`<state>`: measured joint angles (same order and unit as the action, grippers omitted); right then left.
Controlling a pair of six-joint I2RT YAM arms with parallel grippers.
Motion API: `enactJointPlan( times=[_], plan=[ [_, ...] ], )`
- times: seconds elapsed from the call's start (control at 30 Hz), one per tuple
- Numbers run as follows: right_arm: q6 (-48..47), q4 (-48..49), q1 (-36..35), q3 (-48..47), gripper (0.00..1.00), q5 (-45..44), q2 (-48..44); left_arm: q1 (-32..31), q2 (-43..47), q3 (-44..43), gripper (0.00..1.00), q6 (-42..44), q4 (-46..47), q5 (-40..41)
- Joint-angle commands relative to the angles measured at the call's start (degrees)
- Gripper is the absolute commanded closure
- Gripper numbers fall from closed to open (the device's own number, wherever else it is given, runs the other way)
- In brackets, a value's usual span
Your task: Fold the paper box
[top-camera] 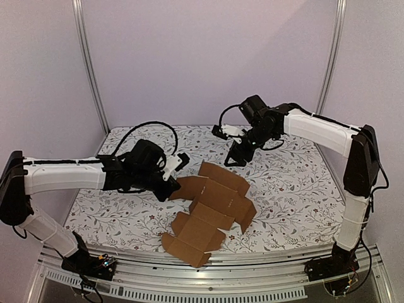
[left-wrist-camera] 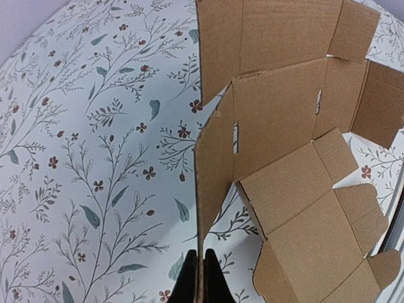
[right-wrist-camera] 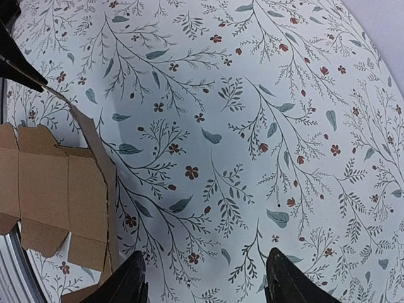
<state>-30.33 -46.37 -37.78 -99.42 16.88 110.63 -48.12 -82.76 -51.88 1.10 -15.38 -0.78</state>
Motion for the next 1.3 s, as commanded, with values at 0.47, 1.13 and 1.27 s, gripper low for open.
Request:
enactJointPlan(
  times=[0.47, 1.13, 1.27],
  plan=[
    [16.23, 3.21, 0.41, 13.71, 0.37, 9.38, -14.35, -0.84, -0.83, -0.16, 1.0, -0.28, -0.95, 2.8],
    [24.78, 6.41, -4.7, 19.93, 0.54, 8.6, -10.66, -0.84, -1.22, -0.33, 1.0, -0.88, -1.19, 3.32],
    [24.86, 6.9, -5.1, 20.49, 0.58, 8.6, -10.61, -0.84, -1.16, -0.25, 1.0, -0.95, -1.25, 3.33]
  ],
)
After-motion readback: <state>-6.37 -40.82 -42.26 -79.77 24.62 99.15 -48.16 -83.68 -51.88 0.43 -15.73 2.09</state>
